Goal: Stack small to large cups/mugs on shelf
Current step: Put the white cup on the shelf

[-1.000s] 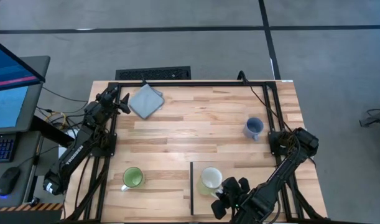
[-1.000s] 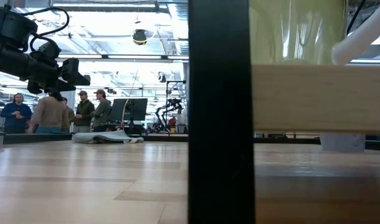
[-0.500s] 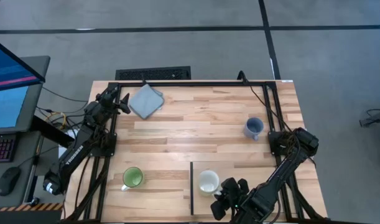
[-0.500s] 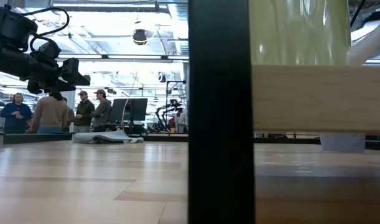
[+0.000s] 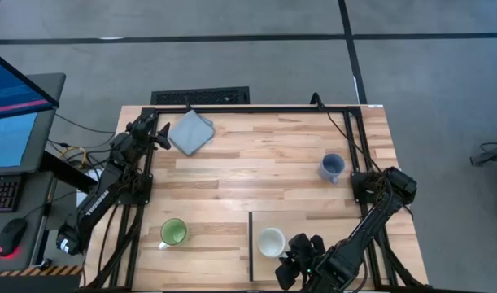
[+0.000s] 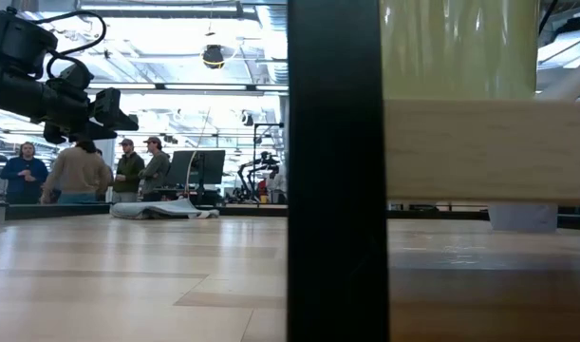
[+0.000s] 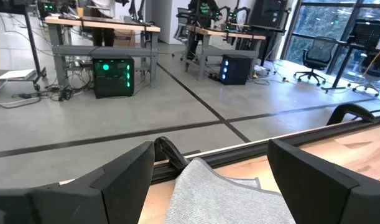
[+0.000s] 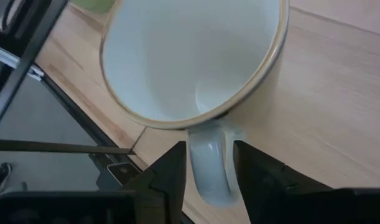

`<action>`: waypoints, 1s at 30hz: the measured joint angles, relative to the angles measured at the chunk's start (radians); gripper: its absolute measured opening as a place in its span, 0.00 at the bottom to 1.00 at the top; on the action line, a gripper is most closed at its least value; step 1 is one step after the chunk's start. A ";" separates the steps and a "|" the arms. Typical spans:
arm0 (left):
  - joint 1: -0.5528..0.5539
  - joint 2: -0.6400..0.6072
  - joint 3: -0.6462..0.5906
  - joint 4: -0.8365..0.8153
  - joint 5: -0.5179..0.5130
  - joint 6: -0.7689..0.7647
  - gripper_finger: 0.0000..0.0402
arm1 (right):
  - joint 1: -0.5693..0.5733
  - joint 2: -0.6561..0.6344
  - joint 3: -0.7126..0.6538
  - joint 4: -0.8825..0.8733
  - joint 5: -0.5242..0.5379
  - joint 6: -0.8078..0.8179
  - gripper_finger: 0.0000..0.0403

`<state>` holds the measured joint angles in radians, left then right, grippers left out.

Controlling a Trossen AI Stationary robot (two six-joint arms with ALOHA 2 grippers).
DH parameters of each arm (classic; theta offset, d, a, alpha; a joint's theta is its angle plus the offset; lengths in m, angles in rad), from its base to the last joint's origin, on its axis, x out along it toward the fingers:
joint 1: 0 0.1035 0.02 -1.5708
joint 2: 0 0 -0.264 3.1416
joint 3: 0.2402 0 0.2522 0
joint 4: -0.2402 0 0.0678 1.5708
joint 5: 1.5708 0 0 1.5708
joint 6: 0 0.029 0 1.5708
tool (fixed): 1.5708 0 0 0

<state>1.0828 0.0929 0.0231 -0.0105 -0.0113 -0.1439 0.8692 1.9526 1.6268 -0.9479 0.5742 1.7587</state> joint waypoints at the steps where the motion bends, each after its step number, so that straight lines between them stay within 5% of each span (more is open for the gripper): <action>1: 0.000 0.000 0.000 0.000 0.000 0.000 0.76 | 0.000 0.000 0.000 -0.002 -0.003 -0.004 0.39; 30: 0.000 0.000 0.000 0.000 0.004 -0.029 0.76 | 0.021 0.000 0.000 0.032 -0.083 -0.004 0.44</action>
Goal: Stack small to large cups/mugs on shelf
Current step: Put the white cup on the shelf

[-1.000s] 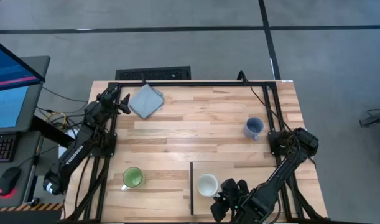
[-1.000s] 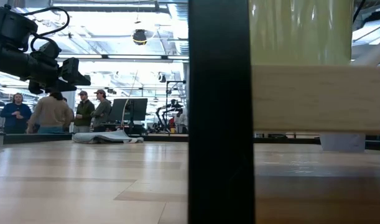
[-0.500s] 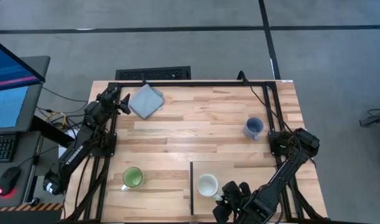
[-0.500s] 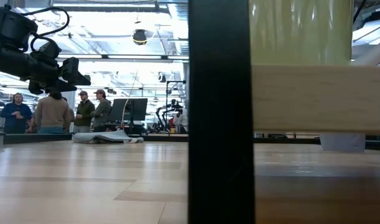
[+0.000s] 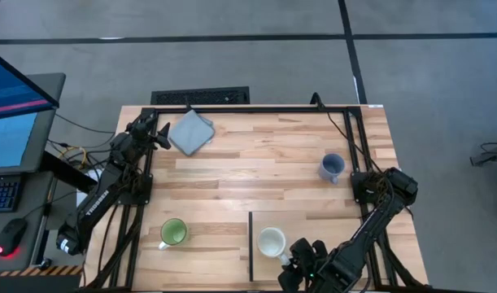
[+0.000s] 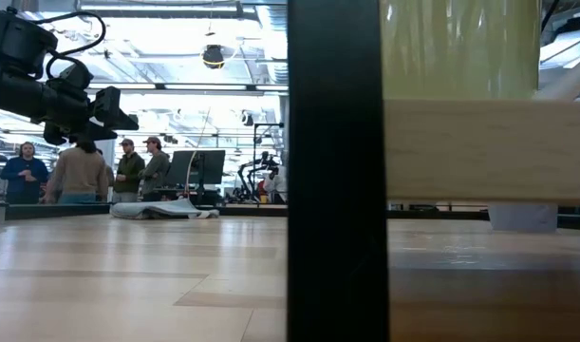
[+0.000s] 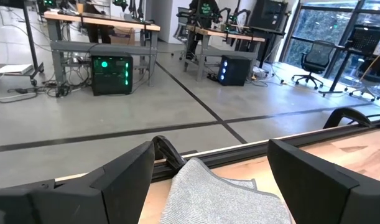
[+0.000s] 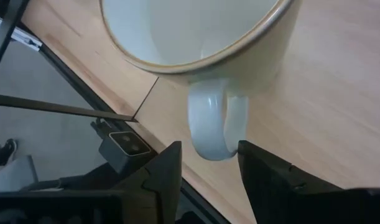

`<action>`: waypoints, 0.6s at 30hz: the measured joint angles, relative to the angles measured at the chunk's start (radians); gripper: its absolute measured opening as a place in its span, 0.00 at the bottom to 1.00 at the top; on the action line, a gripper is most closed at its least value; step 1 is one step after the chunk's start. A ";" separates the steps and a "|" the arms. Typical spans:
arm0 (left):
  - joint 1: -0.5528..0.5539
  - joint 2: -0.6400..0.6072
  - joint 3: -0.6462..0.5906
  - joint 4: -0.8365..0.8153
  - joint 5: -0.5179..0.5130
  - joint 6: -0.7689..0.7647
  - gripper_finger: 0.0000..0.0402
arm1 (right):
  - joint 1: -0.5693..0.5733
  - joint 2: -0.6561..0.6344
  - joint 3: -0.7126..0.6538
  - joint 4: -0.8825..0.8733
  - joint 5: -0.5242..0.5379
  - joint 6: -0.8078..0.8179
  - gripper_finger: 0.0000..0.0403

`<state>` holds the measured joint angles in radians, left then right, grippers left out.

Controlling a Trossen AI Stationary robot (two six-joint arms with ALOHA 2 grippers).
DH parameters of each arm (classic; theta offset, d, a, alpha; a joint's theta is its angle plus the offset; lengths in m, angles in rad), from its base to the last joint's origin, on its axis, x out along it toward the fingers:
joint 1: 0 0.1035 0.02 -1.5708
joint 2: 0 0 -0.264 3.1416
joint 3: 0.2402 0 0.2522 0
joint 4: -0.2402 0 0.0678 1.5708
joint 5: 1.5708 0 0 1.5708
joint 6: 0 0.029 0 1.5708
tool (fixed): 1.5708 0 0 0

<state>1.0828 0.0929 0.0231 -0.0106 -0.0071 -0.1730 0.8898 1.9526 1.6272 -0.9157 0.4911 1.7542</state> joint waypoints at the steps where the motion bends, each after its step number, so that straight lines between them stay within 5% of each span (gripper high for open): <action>1: 0.000 0.000 0.000 0.000 0.000 0.000 0.76 | 0.000 0.000 0.000 0.008 0.000 -0.001 0.44; 18: 0.000 0.000 0.000 0.000 0.000 -0.001 0.76 | -0.002 0.000 0.000 0.122 0.006 -0.062 0.44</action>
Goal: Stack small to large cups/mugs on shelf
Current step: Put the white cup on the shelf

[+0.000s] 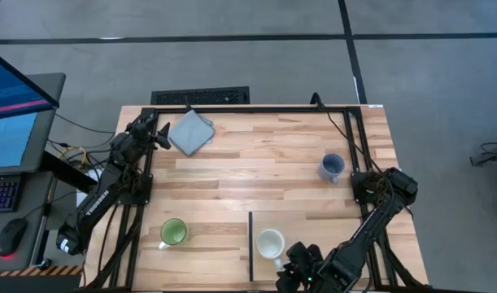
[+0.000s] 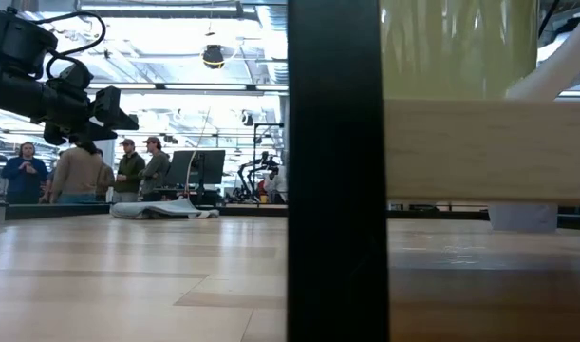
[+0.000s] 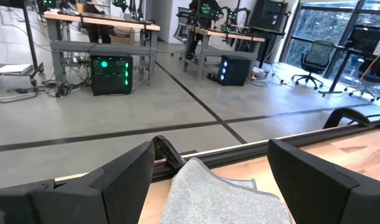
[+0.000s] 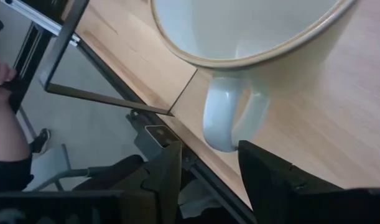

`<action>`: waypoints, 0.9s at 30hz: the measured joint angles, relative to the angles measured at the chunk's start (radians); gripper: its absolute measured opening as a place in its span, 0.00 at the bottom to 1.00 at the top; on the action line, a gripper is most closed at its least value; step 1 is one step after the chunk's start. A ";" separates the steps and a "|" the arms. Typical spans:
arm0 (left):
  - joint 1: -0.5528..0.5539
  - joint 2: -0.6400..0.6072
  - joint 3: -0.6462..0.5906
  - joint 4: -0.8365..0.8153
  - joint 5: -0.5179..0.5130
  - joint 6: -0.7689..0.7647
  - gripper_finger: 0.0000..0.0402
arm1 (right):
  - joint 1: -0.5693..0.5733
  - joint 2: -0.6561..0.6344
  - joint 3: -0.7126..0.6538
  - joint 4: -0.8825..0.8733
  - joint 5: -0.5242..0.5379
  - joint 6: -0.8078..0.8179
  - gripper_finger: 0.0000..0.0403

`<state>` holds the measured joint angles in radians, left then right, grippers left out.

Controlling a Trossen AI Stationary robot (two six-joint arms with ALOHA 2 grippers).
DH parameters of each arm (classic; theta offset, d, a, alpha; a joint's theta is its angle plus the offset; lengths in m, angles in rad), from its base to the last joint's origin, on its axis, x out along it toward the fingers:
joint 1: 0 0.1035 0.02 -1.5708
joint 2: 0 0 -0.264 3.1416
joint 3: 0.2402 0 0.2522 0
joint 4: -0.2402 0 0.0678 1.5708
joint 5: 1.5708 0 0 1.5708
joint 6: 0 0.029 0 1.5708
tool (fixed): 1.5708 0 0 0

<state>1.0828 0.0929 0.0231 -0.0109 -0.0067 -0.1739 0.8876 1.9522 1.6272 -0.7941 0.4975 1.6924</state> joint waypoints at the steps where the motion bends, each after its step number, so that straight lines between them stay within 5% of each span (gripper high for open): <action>1: 0.000 0.000 0.000 0.000 0.000 -0.004 0.76 | -0.002 0.000 0.000 0.003 0.000 -0.001 0.44; 27: 0.000 0.000 0.000 0.000 0.000 -0.007 0.76 | -0.046 0.000 0.000 0.147 -0.003 -0.130 0.44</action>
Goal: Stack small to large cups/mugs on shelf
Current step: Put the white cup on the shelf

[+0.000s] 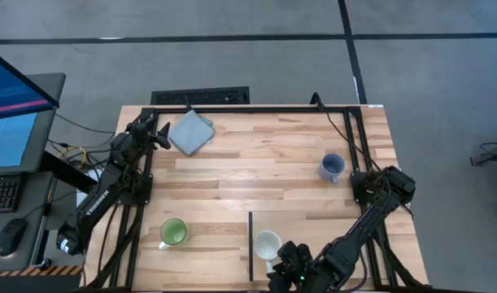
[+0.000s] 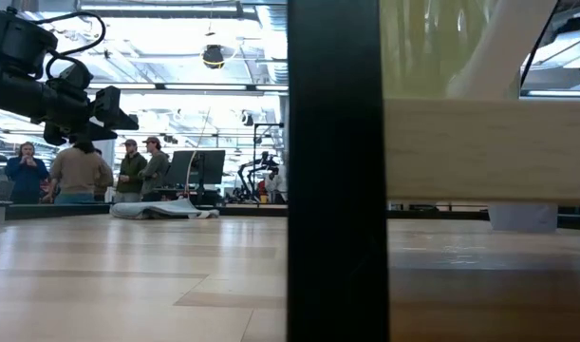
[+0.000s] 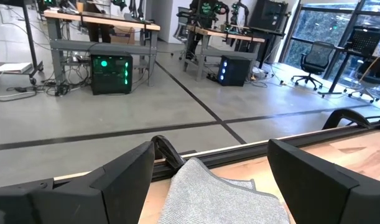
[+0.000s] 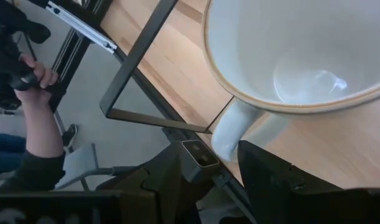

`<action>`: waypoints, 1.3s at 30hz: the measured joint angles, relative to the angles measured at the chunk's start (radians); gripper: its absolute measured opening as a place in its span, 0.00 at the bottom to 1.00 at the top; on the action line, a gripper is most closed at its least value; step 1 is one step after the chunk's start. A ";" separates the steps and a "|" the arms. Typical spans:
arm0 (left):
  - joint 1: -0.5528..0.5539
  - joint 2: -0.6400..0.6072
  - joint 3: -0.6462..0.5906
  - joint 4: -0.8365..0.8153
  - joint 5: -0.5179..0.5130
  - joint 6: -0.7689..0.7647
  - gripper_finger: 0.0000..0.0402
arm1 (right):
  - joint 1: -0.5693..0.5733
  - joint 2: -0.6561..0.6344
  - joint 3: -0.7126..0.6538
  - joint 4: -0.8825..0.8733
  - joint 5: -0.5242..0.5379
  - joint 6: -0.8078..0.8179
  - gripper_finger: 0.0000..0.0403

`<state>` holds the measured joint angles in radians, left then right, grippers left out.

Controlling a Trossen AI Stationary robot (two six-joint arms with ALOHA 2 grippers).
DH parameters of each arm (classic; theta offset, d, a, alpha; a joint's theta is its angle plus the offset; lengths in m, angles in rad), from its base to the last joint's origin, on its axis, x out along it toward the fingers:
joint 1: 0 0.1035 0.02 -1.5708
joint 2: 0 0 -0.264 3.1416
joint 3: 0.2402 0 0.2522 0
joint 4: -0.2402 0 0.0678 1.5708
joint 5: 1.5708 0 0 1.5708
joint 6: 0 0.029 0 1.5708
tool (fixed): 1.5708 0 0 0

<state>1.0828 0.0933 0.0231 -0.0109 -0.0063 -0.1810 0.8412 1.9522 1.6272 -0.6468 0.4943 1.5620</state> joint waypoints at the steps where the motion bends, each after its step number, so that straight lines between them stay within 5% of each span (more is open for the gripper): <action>1: 0.000 0.000 0.000 0.000 0.000 0.000 0.76 | 0.001 0.000 0.000 0.000 0.000 0.000 0.44; 39: 0.000 0.000 0.000 0.000 0.000 0.000 0.76 | 0.007 0.000 0.000 0.023 0.027 -0.027 0.44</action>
<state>1.0828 0.0933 0.0231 -0.0113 -0.0062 -0.1810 0.8480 1.9522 1.6276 -0.6239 0.5214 1.5352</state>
